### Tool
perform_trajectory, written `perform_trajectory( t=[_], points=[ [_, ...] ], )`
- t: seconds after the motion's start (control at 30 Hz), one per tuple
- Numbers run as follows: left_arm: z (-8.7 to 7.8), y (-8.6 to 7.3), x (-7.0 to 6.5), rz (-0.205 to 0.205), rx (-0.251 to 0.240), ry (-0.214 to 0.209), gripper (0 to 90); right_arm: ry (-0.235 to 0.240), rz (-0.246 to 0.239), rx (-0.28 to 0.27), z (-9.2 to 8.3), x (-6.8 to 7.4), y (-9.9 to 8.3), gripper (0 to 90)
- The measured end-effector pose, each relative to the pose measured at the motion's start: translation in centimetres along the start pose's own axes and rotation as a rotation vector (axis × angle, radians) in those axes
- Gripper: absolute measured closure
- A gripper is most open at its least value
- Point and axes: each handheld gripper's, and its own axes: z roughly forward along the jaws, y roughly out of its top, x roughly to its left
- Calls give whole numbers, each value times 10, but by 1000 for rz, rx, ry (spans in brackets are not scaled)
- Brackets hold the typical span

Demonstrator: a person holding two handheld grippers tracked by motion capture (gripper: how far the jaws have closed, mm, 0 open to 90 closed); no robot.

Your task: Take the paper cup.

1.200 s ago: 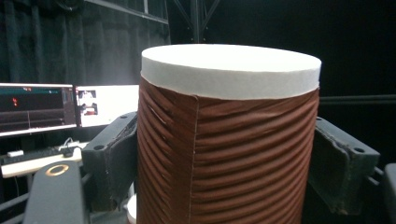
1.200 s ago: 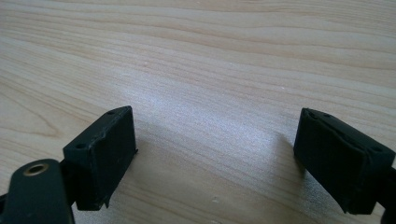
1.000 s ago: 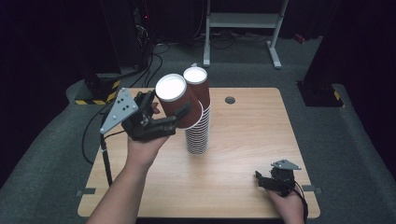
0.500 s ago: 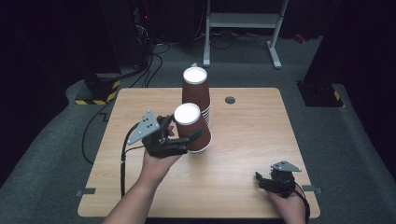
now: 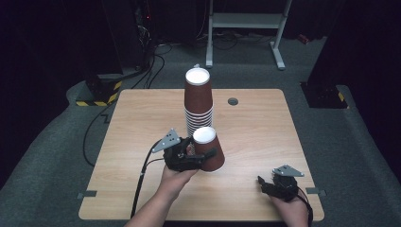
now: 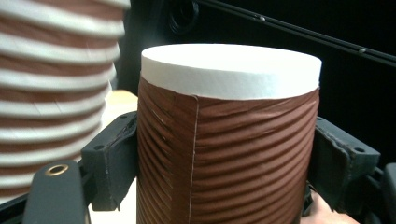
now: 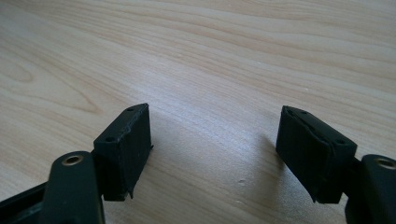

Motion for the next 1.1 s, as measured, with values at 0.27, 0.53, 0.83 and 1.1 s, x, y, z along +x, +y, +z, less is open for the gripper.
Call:
perform_trajectory(
  t=[0.27, 0.53, 0.83, 1.1],
  points=[
    [11, -23, 2, -76, 24, -36, 195, 32, -48, -85, -7, 18, 7, 280],
    [22, -32, -1, -124, 33, -75, 196, 90, -73, -233, -27, 38, 16, 292],
    [29, -29, -7, -162, 18, -127, 196, 154, -91, -369, -43, 57, 19, 359],
    [34, -26, -9, -197, 18, -170, 196, 167, -107, -442, -51, 68, 19, 422]
  ],
)
